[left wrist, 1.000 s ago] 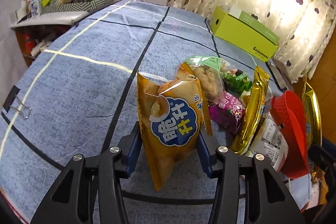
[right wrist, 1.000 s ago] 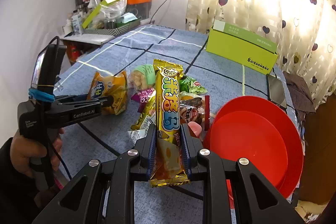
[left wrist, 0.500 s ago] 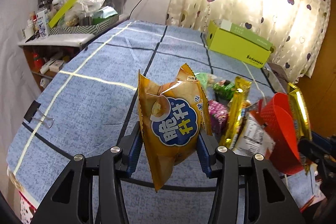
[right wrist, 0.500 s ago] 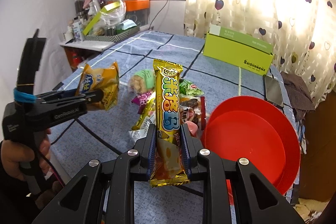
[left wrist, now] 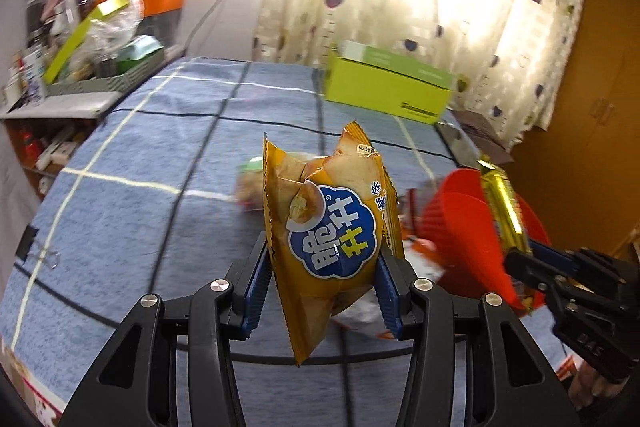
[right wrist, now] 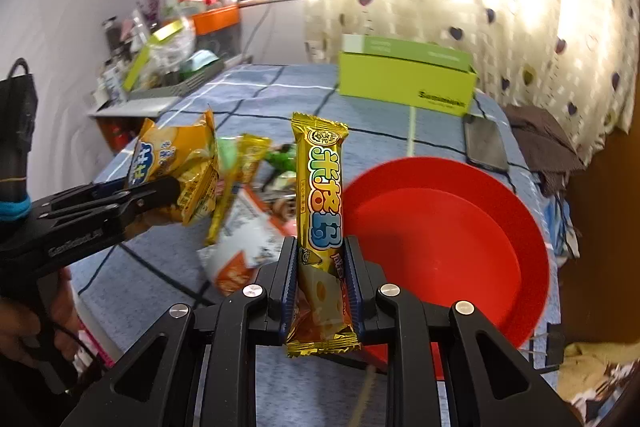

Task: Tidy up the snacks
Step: 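Carry both snacks over the red basket and release them inside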

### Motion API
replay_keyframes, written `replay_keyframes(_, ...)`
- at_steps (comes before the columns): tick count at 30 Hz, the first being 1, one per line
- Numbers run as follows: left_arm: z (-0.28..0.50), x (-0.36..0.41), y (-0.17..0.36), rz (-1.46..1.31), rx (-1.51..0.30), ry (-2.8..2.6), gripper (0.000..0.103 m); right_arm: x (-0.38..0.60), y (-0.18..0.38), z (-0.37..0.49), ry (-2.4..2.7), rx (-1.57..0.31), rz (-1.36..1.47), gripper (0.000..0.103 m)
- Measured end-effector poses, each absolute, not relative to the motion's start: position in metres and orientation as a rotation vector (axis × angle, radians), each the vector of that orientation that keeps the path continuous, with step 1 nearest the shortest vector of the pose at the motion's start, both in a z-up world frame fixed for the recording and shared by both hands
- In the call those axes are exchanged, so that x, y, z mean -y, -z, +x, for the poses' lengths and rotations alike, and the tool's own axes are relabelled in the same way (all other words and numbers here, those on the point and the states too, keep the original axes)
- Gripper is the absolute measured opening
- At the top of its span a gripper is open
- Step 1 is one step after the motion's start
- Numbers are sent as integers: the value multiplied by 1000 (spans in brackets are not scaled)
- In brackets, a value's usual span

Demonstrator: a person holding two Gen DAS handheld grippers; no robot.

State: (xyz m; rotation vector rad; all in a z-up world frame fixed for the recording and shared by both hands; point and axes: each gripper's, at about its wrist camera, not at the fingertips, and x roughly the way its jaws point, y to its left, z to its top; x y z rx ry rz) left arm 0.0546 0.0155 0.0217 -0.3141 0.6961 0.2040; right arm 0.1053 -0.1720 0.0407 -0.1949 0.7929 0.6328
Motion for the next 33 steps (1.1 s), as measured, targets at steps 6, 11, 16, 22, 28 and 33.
replay_keyframes(6, 77, 13, -29, -282, -707, -110, 48, 197, -33, 122, -538, -833, -151, 20)
replay_keyframes(11, 94, 35, -26, -270, -740, -34, 48, 215, -20, 133, -469, -882, -133, 20)
replay_keyframes(16, 110, 58, -23, -248, -768, 31, 48, 234, -8, 145, -389, -919, -117, 20)
replay_keyframes(22, 124, 82, -23, -218, -789, 88, 49, 253, 6, 160, -302, -965, -97, 20)
replay_keyframes(28, 135, 99, -18, -194, -822, 117, 49, 256, 7, 162, -285, -965, -98, 20)
replay_keyframes(33, 144, 109, -10, -176, -859, 137, 49, 259, -1, 158, -288, -931, -80, 25)
